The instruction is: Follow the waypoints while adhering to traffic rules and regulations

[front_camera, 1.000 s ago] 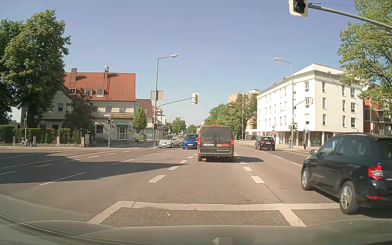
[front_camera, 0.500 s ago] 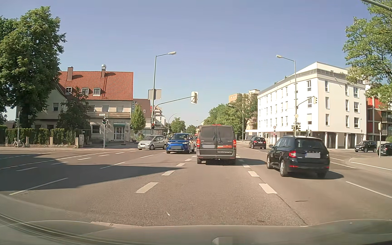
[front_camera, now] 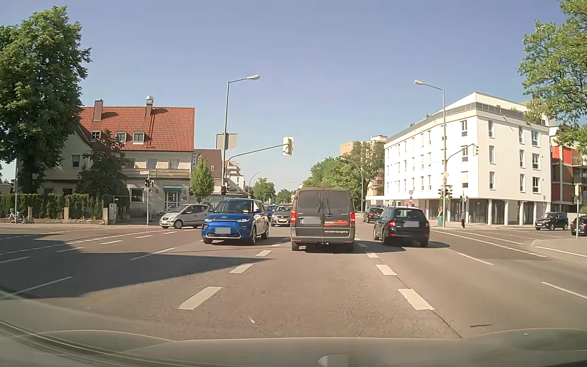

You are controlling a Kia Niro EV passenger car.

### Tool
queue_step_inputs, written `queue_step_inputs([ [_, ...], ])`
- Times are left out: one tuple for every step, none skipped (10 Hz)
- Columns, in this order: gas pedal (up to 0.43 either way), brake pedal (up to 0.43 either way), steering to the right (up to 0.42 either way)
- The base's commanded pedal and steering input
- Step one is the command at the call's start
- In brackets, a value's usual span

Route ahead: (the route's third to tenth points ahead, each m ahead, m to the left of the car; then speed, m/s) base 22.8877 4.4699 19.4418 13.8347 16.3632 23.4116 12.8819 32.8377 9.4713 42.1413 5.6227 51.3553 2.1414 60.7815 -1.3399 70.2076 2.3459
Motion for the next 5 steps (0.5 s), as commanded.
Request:
queue_step_inputs([
  [0.0, 0.0, 0.03],
  [0.0, 0.0, 0.032],
  [0.0, 0.0, 0.034],
  [0.0, 0.0, 0.034],
  [0.0, 0.0, 0.033],
])
